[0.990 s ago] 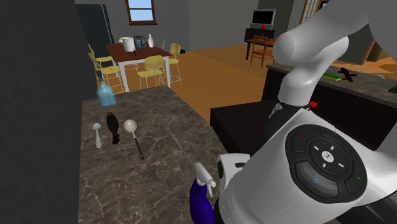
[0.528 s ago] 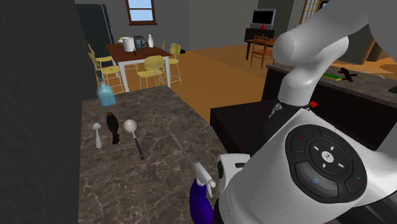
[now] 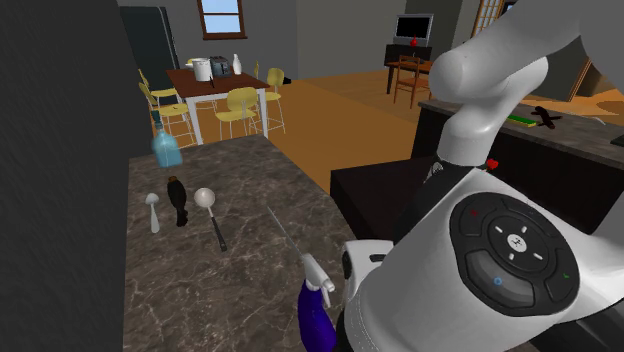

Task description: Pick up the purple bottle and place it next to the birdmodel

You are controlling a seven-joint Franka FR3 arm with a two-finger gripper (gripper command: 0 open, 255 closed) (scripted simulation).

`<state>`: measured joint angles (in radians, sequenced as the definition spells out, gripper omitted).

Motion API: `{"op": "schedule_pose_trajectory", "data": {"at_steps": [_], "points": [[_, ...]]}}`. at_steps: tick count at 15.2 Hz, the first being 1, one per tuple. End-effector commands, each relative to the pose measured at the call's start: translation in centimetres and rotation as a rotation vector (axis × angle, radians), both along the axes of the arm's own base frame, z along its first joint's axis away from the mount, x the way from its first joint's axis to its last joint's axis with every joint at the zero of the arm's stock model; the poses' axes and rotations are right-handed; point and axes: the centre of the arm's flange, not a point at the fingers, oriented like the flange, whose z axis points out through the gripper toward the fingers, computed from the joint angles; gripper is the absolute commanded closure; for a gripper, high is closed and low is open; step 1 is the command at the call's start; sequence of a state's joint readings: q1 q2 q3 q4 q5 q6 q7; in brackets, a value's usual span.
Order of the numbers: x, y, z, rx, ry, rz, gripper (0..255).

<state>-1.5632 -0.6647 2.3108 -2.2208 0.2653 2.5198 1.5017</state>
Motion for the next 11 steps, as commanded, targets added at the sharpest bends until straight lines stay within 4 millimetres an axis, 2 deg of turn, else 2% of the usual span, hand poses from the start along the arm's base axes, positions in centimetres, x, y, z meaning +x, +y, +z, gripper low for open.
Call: {"op": "schedule_pose_trajectory", "data": {"at_steps": [1,11], "points": [[0.0,0.0,0.8,-0.001,0.001,-0.001,255],[0.0,0.0,6.1,-0.001,0.001,-0.001,255]]}}
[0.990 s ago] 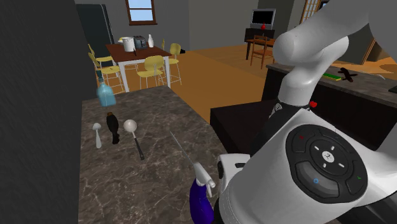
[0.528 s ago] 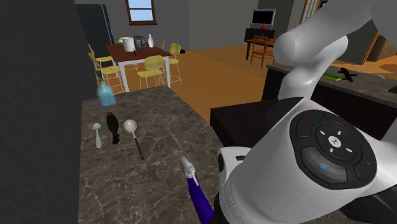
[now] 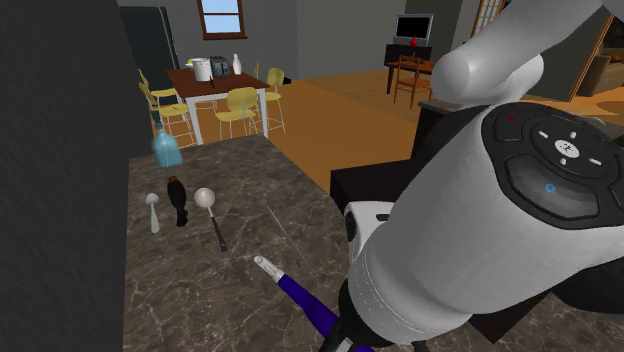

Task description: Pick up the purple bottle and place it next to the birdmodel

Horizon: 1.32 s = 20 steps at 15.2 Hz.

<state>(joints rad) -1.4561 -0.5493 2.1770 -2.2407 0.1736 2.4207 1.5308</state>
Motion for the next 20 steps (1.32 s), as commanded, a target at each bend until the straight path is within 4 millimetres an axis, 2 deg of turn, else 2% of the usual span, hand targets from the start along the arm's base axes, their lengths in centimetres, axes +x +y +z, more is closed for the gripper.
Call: {"op": "schedule_pose_trajectory", "data": {"at_steps": [1,20], "points": [[0.0,0.0,1.0,0.0,0.0,0.0,255],[0.0,0.0,11.0,0.0,0.0,0.0,255]]}}
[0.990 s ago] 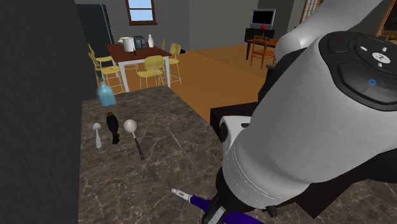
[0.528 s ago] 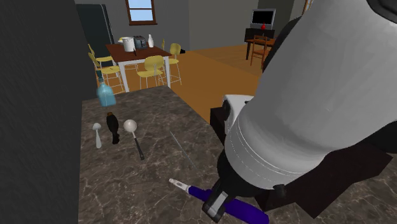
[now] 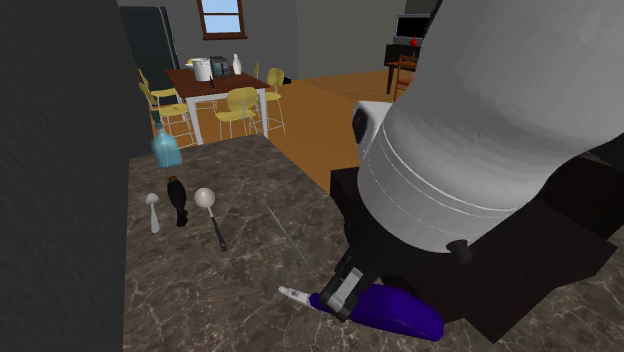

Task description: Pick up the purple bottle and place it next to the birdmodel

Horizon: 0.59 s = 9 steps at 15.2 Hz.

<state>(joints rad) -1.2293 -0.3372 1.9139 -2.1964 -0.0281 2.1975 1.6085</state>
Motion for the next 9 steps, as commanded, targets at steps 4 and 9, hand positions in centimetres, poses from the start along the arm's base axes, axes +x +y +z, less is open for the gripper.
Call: {"op": "schedule_pose_trajectory", "data": {"at_steps": [4,9], "points": [[-0.1,-0.1,2.6,0.0,0.0,0.0,255],[-0.1,-0.1,5.2,0.0,0.0,0.0,255]]}}
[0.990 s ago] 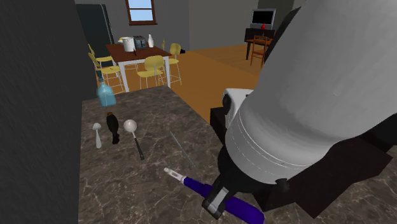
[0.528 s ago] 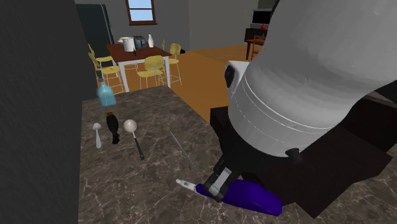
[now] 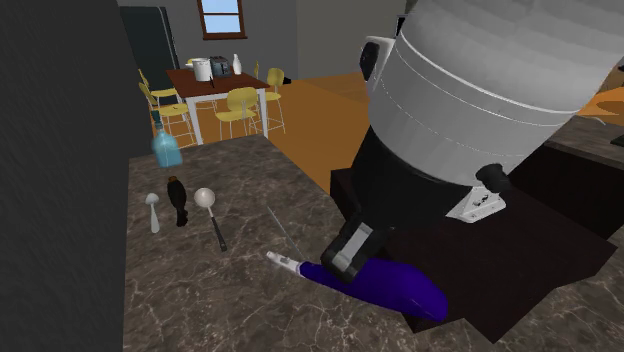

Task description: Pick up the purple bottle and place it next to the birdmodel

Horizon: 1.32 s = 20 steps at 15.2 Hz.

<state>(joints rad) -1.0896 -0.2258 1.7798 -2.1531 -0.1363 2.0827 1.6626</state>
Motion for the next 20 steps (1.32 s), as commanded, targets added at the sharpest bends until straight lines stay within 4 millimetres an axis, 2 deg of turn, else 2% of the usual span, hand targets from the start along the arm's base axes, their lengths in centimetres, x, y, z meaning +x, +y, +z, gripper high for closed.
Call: {"op": "schedule_pose_trajectory", "data": {"at_steps": [1,19,20], "points": [[0.1,-0.1,1.1,-0.001,0.0,0.0,255],[0.1,-0.1,10.4,-0.001,0.0,0.0,255],[0.3,-1.4,10.4,-0.001,0.0,0.0,255]]}}
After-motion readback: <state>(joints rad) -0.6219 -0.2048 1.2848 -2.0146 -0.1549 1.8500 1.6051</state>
